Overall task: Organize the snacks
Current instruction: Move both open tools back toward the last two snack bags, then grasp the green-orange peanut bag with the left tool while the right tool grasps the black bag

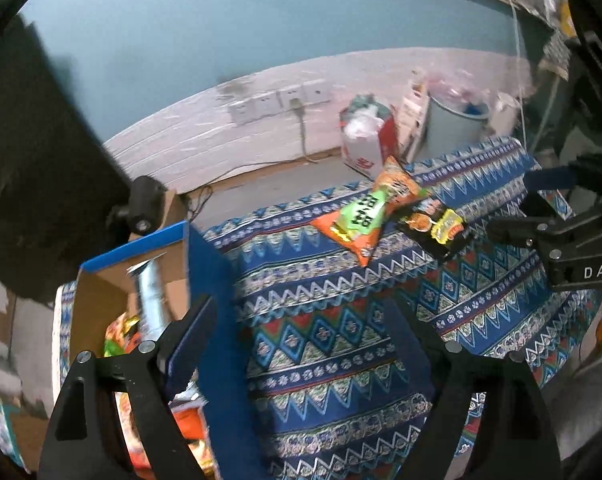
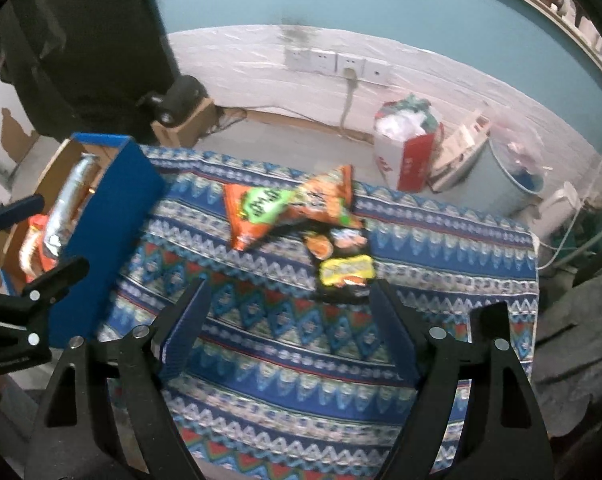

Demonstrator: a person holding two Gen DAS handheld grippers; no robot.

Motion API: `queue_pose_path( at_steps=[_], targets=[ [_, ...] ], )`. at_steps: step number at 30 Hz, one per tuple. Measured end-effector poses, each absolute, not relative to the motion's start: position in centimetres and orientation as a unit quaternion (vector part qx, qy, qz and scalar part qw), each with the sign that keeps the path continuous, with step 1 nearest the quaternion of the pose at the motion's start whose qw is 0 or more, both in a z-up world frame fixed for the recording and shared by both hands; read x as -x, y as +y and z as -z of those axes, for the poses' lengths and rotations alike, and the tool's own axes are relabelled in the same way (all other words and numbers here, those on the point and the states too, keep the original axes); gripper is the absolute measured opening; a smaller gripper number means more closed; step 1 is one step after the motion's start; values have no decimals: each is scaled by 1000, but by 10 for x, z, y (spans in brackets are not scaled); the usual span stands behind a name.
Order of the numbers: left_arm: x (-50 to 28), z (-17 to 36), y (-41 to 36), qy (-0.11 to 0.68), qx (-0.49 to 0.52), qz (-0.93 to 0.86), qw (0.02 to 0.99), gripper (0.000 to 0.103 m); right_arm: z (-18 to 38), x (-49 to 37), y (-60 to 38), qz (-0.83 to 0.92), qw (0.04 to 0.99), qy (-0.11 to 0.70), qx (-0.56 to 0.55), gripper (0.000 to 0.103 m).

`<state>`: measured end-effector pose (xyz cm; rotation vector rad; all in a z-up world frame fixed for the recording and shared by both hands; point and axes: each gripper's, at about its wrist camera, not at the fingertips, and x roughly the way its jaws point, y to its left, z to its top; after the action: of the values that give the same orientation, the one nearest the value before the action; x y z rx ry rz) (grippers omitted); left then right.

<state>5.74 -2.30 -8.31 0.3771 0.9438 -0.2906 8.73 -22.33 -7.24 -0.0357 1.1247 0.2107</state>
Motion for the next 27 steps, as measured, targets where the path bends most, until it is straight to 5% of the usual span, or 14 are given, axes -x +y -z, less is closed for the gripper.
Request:
queue_pose_path(
  at_steps=[27],
  targets=[
    [-192, 192, -88, 541, -196, 209, 791, 86, 211, -185, -269, -128, 763, 634, -16, 80]
  ],
)
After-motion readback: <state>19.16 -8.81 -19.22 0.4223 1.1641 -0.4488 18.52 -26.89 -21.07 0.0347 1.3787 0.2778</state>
